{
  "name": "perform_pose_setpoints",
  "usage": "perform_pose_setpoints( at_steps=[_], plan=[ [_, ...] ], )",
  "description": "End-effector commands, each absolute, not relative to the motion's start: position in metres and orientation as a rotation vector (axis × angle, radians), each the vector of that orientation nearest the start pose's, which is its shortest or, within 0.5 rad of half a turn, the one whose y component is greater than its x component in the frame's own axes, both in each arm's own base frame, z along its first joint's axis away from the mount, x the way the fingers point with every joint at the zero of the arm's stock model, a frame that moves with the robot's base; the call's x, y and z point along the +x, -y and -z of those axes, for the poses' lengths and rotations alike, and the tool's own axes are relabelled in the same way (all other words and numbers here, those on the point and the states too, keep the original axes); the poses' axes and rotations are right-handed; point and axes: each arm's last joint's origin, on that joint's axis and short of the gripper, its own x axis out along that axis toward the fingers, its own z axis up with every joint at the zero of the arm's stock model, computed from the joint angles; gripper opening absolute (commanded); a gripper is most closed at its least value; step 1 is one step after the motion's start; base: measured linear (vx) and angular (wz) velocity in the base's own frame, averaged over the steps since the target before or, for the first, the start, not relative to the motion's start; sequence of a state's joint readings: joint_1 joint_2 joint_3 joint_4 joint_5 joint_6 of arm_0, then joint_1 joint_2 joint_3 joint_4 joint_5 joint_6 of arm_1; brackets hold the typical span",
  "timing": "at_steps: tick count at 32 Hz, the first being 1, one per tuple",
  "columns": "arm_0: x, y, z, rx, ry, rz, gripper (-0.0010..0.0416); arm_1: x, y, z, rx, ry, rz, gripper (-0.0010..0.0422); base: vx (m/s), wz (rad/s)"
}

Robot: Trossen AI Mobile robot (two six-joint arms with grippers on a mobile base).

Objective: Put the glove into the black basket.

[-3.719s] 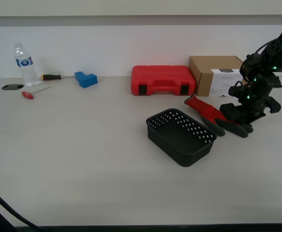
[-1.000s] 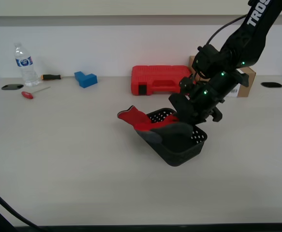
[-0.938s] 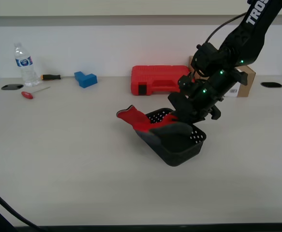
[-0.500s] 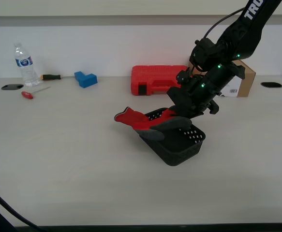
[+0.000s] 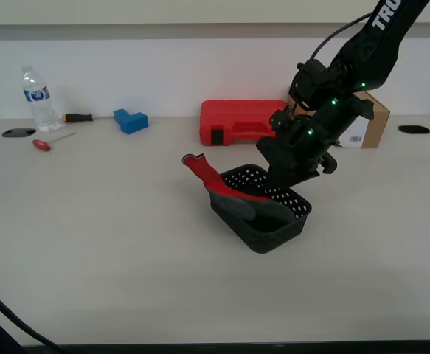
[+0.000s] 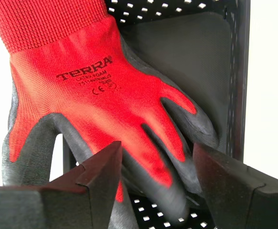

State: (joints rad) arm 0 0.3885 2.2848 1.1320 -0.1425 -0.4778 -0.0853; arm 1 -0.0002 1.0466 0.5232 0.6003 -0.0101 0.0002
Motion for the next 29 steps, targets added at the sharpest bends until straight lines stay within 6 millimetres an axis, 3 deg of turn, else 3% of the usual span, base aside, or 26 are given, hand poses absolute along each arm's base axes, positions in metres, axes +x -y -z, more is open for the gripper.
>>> perform_pose_setpoints(
  at_steps=[1,4,8,9,13,14,16,29],
  plan=[
    [0.346,-0.157,-0.019,0.011,-1.269,-0.832,0.0214,0.227,0.0,-0.269,0.0,0.081,-0.011,0.0,0.0,0.0],
    [0.356,-0.161,-0.03,0.054,-1.22,-0.89,0.0202,0.227,0.0,-0.269,0.0,0.081,-0.011,0.0,0.0,0.0],
    [0.375,-0.169,-0.066,0.048,-1.092,-0.921,0.0187,0.227,0.0,-0.27,0.0,0.082,-0.011,0.0,0.0,0.0],
    [0.386,-0.167,-0.085,0.048,-1.03,-0.918,0.0184,0.227,0.0,-0.27,0.0,0.081,-0.011,0.0,0.0,0.0],
    [0.397,-0.163,-0.104,0.051,-0.967,-0.909,0.0186,0.227,0.0,-0.27,0.0,0.081,-0.011,0.0,0.0,0.0],
    [0.405,-0.16,-0.119,0.048,-0.915,-0.903,0.0186,0.227,0.0,-0.27,0.0,0.082,-0.01,0.0,0.0,0.0],
    [0.412,-0.163,-0.131,0.042,-0.871,-0.907,0.0185,0.227,0.0,-0.269,0.0,0.078,-0.013,0.0,0.0,0.0],
    [0.415,-0.164,-0.135,0.031,-0.855,-0.892,0.0186,0.227,0.0,-0.269,0.0,0.077,-0.013,0.0,0.0,0.0]
  ],
)
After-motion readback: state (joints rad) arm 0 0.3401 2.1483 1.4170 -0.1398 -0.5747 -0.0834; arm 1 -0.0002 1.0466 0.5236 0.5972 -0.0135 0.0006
